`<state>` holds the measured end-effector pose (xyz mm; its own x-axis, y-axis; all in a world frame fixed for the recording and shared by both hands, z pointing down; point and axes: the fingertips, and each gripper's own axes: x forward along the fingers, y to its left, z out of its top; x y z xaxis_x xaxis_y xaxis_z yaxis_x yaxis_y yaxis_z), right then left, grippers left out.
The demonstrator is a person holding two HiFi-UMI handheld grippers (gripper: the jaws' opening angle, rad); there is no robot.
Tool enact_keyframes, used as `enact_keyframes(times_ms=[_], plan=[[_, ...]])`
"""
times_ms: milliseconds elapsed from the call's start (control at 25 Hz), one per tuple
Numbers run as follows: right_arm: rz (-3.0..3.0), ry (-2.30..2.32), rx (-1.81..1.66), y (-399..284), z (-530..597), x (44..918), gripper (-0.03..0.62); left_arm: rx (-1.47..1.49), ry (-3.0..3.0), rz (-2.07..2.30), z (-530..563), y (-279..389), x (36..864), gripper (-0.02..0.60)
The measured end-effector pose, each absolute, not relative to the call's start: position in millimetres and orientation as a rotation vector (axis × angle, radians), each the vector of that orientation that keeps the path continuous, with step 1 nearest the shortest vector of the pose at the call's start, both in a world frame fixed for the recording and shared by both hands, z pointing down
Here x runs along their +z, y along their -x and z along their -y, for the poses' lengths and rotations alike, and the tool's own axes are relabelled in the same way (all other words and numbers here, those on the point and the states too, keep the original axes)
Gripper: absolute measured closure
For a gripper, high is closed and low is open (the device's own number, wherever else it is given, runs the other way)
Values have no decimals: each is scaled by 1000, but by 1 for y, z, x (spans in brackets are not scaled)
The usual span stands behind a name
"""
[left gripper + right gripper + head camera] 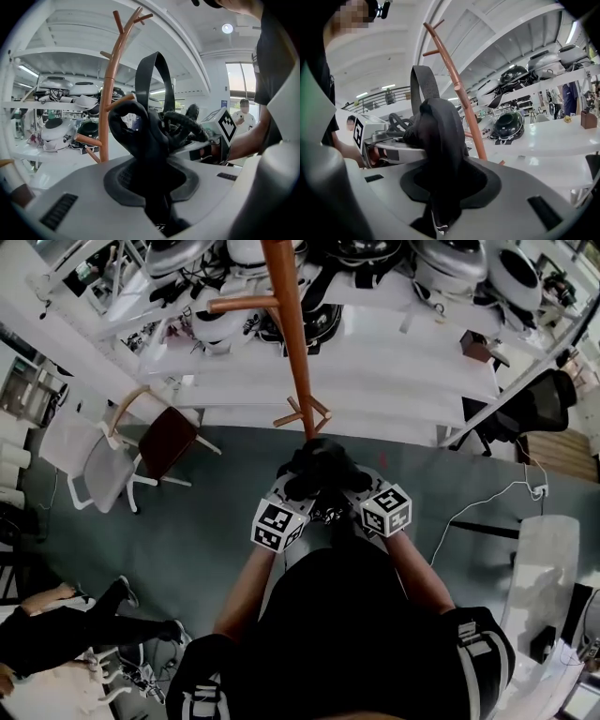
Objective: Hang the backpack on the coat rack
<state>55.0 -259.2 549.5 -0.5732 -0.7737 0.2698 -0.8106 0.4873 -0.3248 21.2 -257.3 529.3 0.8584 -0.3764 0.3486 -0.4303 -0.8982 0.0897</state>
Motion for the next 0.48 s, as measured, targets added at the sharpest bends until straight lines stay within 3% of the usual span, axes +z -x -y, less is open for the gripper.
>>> enact_keyframes(times_ms=[480], plan=[[2686,-1266,641,-73,304,547,467,485,-2826,760,299,-41,525,497]])
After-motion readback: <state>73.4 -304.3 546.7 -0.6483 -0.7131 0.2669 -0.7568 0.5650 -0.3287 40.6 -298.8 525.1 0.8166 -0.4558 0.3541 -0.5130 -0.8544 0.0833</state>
